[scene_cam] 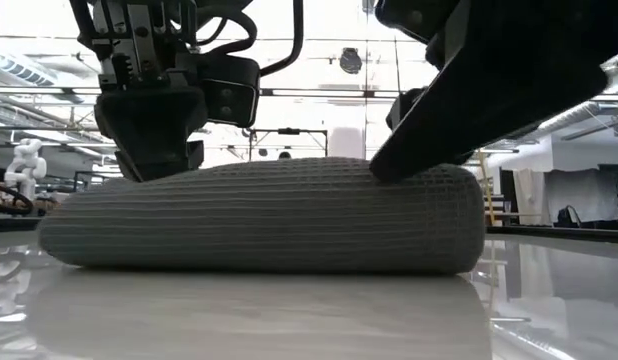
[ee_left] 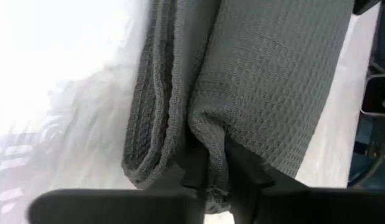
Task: Roll towel into tight, uniform cylinder
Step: Roll the gray towel
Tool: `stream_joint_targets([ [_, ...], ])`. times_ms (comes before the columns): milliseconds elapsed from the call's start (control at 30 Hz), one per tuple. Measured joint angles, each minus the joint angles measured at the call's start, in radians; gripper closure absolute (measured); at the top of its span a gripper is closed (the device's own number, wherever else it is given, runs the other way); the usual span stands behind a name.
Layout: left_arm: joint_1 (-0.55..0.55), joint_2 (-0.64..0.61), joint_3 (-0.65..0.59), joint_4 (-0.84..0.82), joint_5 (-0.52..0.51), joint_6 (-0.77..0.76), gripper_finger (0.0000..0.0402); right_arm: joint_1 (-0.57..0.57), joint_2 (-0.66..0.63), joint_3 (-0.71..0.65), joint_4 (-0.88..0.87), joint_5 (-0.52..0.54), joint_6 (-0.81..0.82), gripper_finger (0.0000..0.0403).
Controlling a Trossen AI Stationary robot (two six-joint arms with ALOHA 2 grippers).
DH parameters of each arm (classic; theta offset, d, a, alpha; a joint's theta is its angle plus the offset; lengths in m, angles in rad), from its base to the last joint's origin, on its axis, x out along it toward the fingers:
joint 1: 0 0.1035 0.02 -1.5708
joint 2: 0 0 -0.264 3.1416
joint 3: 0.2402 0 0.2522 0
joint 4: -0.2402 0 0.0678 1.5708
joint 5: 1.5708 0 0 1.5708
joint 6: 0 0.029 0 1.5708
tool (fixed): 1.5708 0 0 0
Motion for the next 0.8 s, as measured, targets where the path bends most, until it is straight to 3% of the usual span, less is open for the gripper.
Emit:
stream_joint_targets([
  [333,0.007,-0.119,0.001,-0.104,0.052,0.023,0.0212,-0.014,0.028,0.000,0.013,-0.037,0.033,0.0154],
  [467,0.009,-0.185,0.001,-0.112,0.051,-0.034,0.0179,-0.015,0.028,0.000,0.020,-0.052,0.032,0.0154],
  [567,-0.043,-0.210,0.003,-0.006,-0.052,-0.047,0.0177,-0.015,0.028,0.000,0.024,-0.057,0.033,0.0154],
  [667,-0.142,-0.199,0.003,0.088,-0.241,0.025,0.0178,-0.015,0.028,0.000,0.025,-0.058,0.033,0.0154],
  [800,-0.255,-0.163,0.002,0.095,-0.439,0.021,0.0169,-0.015,0.028,0.000,0.025,-0.061,0.050,0.0154],
])
